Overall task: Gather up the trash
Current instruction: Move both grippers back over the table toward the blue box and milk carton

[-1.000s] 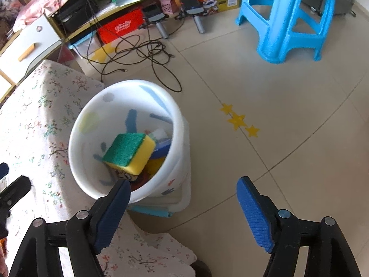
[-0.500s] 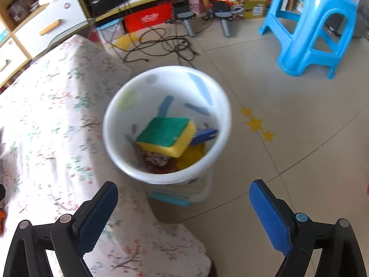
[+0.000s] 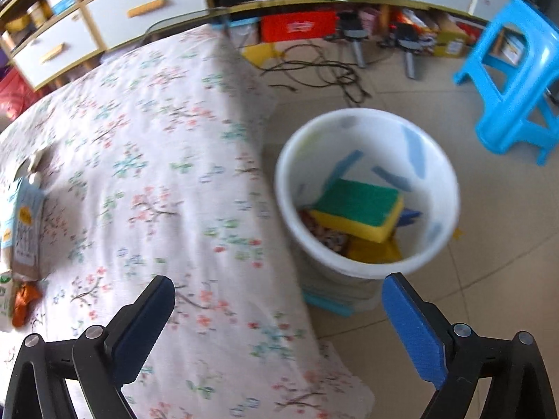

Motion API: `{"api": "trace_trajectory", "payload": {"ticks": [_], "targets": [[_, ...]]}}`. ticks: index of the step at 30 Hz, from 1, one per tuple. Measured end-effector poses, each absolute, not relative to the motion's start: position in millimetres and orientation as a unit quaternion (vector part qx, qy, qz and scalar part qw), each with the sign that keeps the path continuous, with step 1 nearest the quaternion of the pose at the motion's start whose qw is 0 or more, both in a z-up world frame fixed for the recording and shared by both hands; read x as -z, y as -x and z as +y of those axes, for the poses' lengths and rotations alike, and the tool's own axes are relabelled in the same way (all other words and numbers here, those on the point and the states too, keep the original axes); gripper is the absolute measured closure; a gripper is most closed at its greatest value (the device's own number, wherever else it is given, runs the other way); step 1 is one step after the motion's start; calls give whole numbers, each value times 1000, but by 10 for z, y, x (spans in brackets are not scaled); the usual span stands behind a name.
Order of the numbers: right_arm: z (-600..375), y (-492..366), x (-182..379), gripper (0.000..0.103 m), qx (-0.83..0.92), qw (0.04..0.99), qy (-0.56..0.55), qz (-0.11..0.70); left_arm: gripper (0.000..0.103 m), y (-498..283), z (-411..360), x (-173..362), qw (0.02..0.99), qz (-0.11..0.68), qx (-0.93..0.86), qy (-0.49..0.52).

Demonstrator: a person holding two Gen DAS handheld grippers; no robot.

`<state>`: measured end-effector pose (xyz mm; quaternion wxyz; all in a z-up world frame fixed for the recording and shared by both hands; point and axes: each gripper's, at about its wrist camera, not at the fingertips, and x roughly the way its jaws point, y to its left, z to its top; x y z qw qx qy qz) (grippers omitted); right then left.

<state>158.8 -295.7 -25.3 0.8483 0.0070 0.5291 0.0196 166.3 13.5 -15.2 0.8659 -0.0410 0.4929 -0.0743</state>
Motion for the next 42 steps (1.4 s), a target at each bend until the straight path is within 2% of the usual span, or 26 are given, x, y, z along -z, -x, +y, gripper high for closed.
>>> {"api": "trace_trajectory", "payload": {"ticks": [16, 27, 28, 30, 31, 32, 42], "targets": [[-1777, -1783, 362, 5, -90, 837, 41, 539, 0, -1504, 1399, 516, 850, 507, -87, 112], [-1294, -1839, 464, 5, -110, 828, 58, 547, 0, -1650, 1531, 911, 792, 567, -133, 184], [-1271, -1850, 470, 5, -110, 828, 56, 548, 1, -1647, 1543, 924, 790, 567, -134, 192], [-1250, -1859, 465, 5, -110, 827, 53, 548, 9, -1633, 1574, 936, 787, 566, -124, 211], [-1236, -1866, 465, 5, -111, 827, 51, 548, 19, -1629, 1589, 936, 786, 566, -118, 218], [-1210, -1874, 464, 5, -113, 827, 49, 548, 22, -1631, 1596, 930, 787, 565, -114, 219], [-894, -1881, 475, 5, -143, 822, 44, 550, 24, -1529, 1607, 473, 839, 508, -78, 178]]}}
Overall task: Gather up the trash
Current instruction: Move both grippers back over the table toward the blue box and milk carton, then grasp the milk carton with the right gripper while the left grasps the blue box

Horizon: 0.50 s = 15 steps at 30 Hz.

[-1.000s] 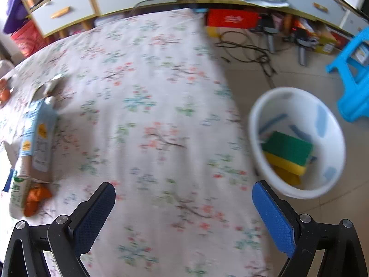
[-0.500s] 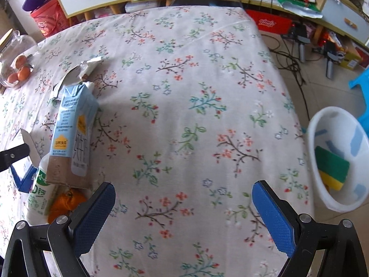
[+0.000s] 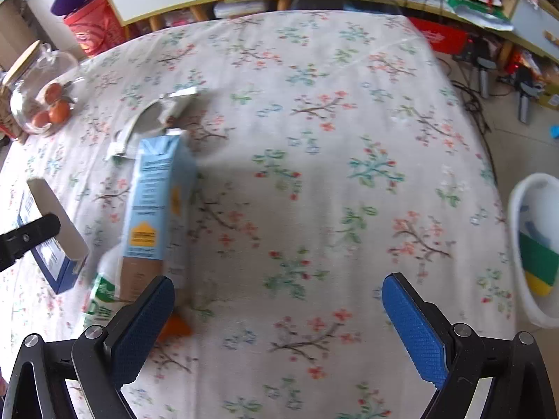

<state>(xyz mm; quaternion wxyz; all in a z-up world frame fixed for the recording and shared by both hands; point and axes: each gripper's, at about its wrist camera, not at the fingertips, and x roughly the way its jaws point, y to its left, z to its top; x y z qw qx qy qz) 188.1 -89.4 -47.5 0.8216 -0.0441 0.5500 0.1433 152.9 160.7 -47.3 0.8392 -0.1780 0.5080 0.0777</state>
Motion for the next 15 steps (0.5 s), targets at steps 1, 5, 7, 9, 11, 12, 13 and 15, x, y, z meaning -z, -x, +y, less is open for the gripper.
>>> {"api": "trace_trajectory", "payload": {"ticks": [1, 5, 7, 9, 11, 12, 13, 15], "targets": [[-861, -1882, 474, 5, -147, 821, 43, 550, 24, -1512, 1612, 421, 844, 502, -77, 171], [-703, -1883, 488, 5, -164, 816, 36, 553, 24, -1442, 1701, 349, 849, 494, -76, 175], [-633, -1890, 502, 5, -173, 813, 29, 555, 24, -1401, 1752, 341, 848, 493, -78, 177], [-560, -1897, 517, 5, -180, 810, 21, 558, 24, -1360, 1796, 340, 848, 493, -80, 175], [-495, -1913, 528, 5, -186, 808, 15, 558, 24, -1330, 1834, 340, 849, 493, -83, 172], [-463, -1920, 534, 5, -189, 808, 11, 558, 24, -1329, 1840, 350, 849, 492, -85, 171], [-426, -1934, 546, 5, -191, 807, 8, 559, 24, -1316, 1860, 349, 849, 492, -86, 170], [-379, -1949, 561, 7, -192, 806, 3, 560, 24, -1295, 1892, 352, 849, 491, -87, 172]]}}
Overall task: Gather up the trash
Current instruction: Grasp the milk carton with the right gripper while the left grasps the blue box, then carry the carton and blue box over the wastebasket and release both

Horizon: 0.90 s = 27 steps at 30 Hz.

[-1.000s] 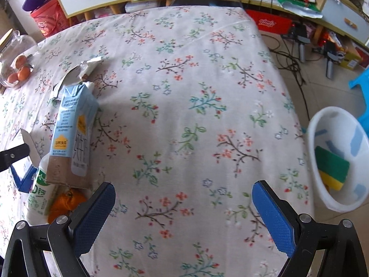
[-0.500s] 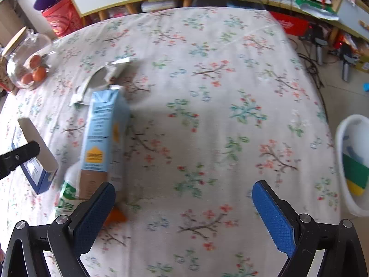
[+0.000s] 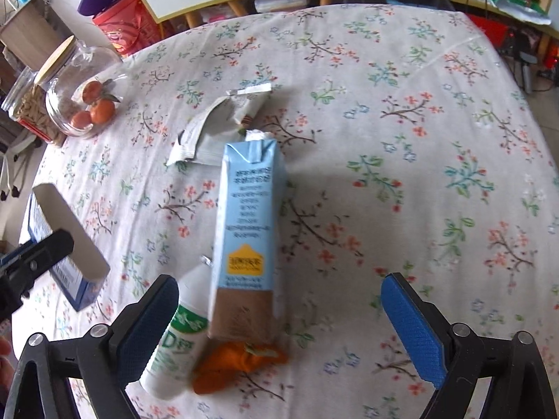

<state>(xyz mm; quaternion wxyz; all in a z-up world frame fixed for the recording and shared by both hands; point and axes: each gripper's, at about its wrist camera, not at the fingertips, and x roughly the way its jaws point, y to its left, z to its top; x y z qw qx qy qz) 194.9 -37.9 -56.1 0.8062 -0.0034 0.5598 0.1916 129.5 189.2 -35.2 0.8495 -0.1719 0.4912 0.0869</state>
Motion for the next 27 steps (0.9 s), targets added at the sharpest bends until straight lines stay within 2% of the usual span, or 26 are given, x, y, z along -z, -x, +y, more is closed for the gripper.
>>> {"api": "trace_trajectory", "payload": {"ticks": [9, 11, 13, 16, 27], "targets": [[-207, -2067, 733, 27, -190, 797, -13, 573, 24, -1236, 1961, 325, 852, 485, -86, 174], [-195, -2085, 759, 35, -186, 798, -11, 573, 24, -1229, 1959, 323, 853, 485, -85, 173], [-190, -2103, 785, 49, -186, 797, -12, 574, 24, -1219, 1955, 323, 853, 485, -84, 172], [-174, -2120, 799, 62, -186, 797, -8, 574, 24, -1217, 1947, 322, 853, 485, -82, 173], [-386, -2079, 550, 63, -185, 818, -12, 545, 24, -1261, 1804, 242, 860, 474, -68, 176]]}}
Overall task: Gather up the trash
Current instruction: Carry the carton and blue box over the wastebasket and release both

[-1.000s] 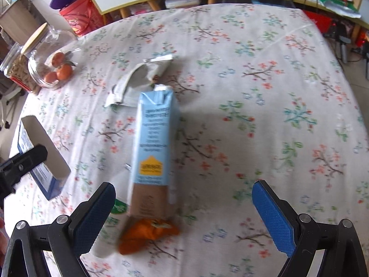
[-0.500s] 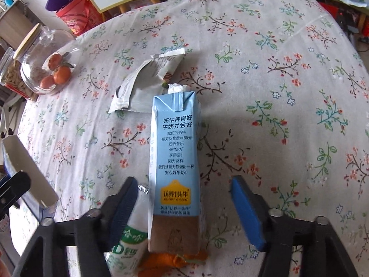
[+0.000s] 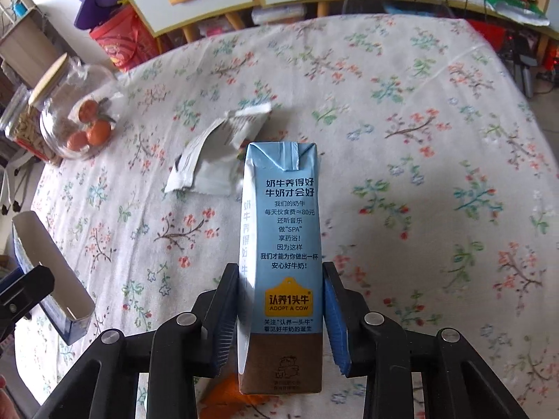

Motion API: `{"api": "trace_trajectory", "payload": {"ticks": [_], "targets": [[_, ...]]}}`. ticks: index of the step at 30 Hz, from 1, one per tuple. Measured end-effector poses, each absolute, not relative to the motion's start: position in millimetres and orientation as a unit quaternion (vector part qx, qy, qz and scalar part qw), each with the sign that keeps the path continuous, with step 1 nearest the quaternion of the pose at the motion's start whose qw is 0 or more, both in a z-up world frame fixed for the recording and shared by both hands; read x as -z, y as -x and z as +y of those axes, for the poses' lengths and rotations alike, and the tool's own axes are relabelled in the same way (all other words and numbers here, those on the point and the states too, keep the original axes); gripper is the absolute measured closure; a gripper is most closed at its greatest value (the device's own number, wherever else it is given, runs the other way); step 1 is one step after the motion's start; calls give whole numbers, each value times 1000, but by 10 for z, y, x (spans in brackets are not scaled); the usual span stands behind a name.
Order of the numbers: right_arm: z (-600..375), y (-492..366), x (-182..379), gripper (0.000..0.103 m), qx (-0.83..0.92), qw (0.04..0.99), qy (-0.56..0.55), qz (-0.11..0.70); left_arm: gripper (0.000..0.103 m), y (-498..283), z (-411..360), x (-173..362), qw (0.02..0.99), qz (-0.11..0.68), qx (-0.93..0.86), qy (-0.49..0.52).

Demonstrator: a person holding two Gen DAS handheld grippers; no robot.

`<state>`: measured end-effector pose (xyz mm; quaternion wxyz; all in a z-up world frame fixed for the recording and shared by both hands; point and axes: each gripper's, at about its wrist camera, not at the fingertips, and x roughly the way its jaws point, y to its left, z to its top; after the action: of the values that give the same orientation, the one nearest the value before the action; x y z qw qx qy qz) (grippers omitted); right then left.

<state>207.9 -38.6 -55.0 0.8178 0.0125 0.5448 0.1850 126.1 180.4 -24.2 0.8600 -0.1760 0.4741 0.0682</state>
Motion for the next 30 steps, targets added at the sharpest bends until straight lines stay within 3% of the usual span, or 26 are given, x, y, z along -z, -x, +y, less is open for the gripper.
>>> {"api": "trace_trajectory", "payload": {"ticks": [13, 30], "targets": [[-1358, -2190, 300, 63, -125, 836, -63, 531, 24, -1400, 1296, 142, 867, 470, -27, 164], [-3410, -2215, 227, 62, 28, 841, -162, 516, 24, -1731, 173, 190, 862, 487, 56, 126]]}}
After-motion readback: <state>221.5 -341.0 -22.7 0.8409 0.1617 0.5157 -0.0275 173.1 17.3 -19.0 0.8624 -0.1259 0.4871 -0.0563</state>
